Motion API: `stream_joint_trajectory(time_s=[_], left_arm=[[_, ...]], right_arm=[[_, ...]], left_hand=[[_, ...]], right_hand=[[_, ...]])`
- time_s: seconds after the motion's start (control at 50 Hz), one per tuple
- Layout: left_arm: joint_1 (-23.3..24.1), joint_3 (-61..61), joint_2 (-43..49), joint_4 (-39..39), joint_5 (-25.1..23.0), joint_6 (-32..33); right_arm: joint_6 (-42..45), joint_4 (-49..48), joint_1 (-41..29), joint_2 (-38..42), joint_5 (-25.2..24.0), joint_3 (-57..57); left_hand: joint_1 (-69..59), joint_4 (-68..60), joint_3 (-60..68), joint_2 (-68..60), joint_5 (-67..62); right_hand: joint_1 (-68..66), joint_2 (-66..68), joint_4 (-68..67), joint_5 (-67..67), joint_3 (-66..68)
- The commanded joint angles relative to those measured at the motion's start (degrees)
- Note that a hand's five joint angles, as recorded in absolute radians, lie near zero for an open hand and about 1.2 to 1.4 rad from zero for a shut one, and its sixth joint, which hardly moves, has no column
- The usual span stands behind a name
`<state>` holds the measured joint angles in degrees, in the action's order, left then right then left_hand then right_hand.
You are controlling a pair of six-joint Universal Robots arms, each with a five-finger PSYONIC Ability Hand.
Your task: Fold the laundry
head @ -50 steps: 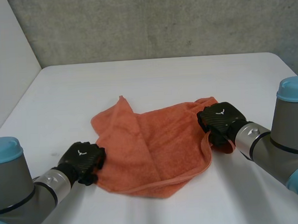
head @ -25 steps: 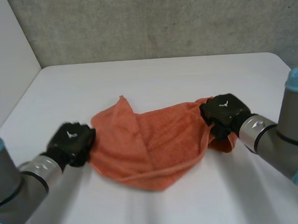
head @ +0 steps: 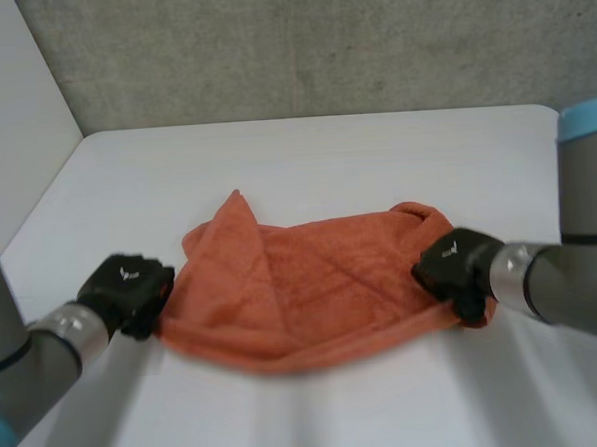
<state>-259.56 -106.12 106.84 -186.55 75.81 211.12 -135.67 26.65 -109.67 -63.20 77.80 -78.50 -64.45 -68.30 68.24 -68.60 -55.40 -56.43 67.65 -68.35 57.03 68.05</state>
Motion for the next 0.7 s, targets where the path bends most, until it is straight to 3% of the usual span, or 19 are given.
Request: stream_joint_trajectory(time_s=[0.02, 0.08, 0.12, 0.2, 0.26, 0.36, 0.44, 0.54, 0.7], left_arm=[[5.2, 21.1, 3.11, -2.49, 5.66, 0.53], [5.82, 27.19, 3.02, -3.9, 7.33, 0.35], [6.17, 37.43, 2.67, -7.84, 9.96, -0.87], [5.74, 43.01, 1.88, -14.79, 12.16, -3.07], [5.3, 41.88, -0.93, -20.69, 13.84, -5.89], [5.03, 32.31, -2.07, -20.87, 14.1, -6.59], [5.12, 23.26, -2.42, -20.6, 13.93, -6.68], [4.86, 10.77, -2.16, -21.3, 12.87, -6.59], [4.42, 2.41, 2.75, -22.18, 11.73, -6.77]], right_arm=[[-4.68, -9.13, -0.19, 4.93, 4.72, 20.12], [-9.07, -19.85, -0.28, 4.67, 6.66, 28.83], [-11.88, -30.09, -0.28, 3.88, 6.83, 32.17], [-15.05, -44.79, 0.07, -2.07, 7.1, 29.92], [-15.59, -48.09, -0.1, -6.39, 5.97, 24.13], [-15.68, -46.34, 0.25, -7.72, 0.7, 14.45], [-15.24, -38.79, 0.42, -7.82, -3.18, 8.11], [-14.97, -27.28, 0.51, -5.36, -3.45, 3.89], [-13.22, -13.47, 0.6, 7.91, -3.1, 4.06]], left_hand=[[-15.55, -11.69, 11.76, -11.4, -14.6], [-15.55, -11.69, 11.76, -11.4, -14.6], [-15.55, -11.69, 11.76, -11.4, -14.6], [-15.55, -11.69, 11.76, -11.4, -14.6], [-15.55, -11.69, 11.76, -11.4, -14.6], [-15.55, -11.69, 11.76, -11.4, -14.6], [-15.55, -11.69, 11.76, -11.4, -14.6], [-15.55, -11.69, 11.76, -11.4, -14.6], [-15.55, -11.69, 11.76, -11.4, -14.6]], right_hand=[[-23.57, 12.35, -11.65, 12.97, 11.95], [-23.57, 12.35, -11.65, 12.97, 11.95], [-23.57, 12.35, -11.65, 12.97, 11.95], [-23.57, 12.35, -11.65, 12.97, 11.95], [-23.57, 12.35, -11.65, 12.97, 11.95], [-23.57, 12.35, -11.65, 12.97, 11.95], [-23.57, 12.35, -11.65, 12.97, 11.95], [-23.57, 12.35, -11.65, 12.97, 11.95], [-23.57, 12.35, -11.65, 12.97, 11.95]])
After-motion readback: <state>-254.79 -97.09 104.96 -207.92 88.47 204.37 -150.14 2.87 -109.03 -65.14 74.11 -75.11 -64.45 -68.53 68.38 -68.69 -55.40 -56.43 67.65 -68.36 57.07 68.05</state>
